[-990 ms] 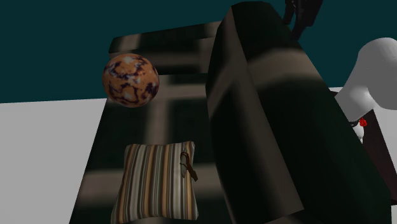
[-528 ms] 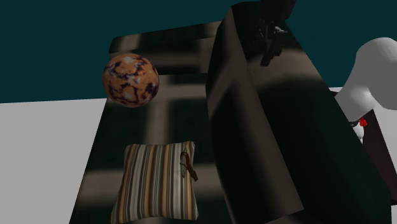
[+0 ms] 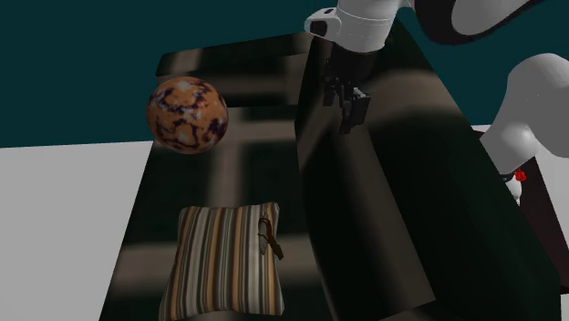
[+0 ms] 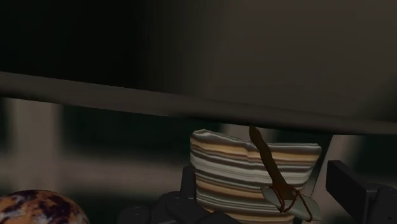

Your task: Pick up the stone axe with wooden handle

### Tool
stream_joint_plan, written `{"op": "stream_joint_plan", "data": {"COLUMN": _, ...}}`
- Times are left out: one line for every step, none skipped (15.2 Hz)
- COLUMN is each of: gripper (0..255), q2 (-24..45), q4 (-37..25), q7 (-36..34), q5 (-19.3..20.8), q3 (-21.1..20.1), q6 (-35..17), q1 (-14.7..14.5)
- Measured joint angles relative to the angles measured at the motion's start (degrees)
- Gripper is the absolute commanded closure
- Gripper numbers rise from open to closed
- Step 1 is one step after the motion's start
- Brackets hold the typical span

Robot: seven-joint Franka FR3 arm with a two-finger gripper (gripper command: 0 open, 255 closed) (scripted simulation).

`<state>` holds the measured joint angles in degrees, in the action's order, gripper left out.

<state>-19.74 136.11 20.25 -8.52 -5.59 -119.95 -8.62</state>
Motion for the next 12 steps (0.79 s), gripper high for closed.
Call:
{"op": "stream_joint_plan", "data": {"gripper": 0, "q2": 1.55, "q4": -0.49, "q7": 0.83, "q5": -0.03, "q3": -0.27, "q6": -1.32, "q1": -0.41}}
{"op": "stream_joint_plan", "data": {"gripper": 0, "q2": 3.56, "q4": -0.48, "q7": 1.51, "q5": -0.15, "q3": -0.76, "q6": -3.55, "q1": -0.92}}
{"op": "stream_joint_plan", "data": {"gripper": 0, "q2": 4.8, "q4": -1.11, "q7": 2.11, "q5": -0.17, "q3": -1.15, "q6": -4.45, "q1": -1.38}}
{"op": "stream_joint_plan", "data": {"gripper": 0, "q2": 6.96, "q4": -1.88, "q7": 2.81, "q5": -0.12, "q3": -1.54, "q6": -6.14, "q1": -1.79}}
{"op": "stream_joint_plan", "data": {"gripper": 0, "q2": 8.76, "q4": -2.57, "q7": 3.24, "q5": -0.07, "q3": -2.07, "q6": -7.54, "q1": -2.29}}
{"op": "stream_joint_plan", "data": {"gripper": 0, "q2": 10.64, "q4": -3.06, "q7": 3.94, "q5": -0.01, "q3": -2.46, "q6": -9.19, "q1": -2.69}}
{"op": "stream_joint_plan", "data": {"gripper": 0, "q2": 12.63, "q4": -4.34, "q7": 4.79, "q5": 0.19, "q3": -2.68, "q6": -10.15, "q1": -2.95}}
{"op": "stream_joint_plan", "data": {"gripper": 0, "q2": 14.61, "q4": -4.99, "q7": 5.27, "q5": 0.32, "q3": -3.17, "q6": -11.72, "q1": -3.41}}
{"op": "stream_joint_plan", "data": {"gripper": 0, "q2": 16.49, "q4": -5.63, "q7": 5.62, "q5": 0.54, "q3": -3.71, "q6": -13.26, "q1": -3.91}}
{"op": "stream_joint_plan", "data": {"gripper": 0, "q2": 18.35, "q4": -6.44, "q7": 6.07, "q5": 0.82, "q3": -4.16, "q6": -14.58, "q1": -4.34}}
{"op": "stream_joint_plan", "data": {"gripper": 0, "q2": 20.06, "q4": -7.01, "q7": 6.84, "q5": 1.05, "q3": -4.45, "q6": -15.95, "q1": -4.63}}
{"op": "stream_joint_plan", "data": {"gripper": 0, "q2": 21.43, "q4": -7.72, "q7": 7.36, "q5": 1.33, "q3": -4.81, "q6": -16.86, "q1": -5.0}}
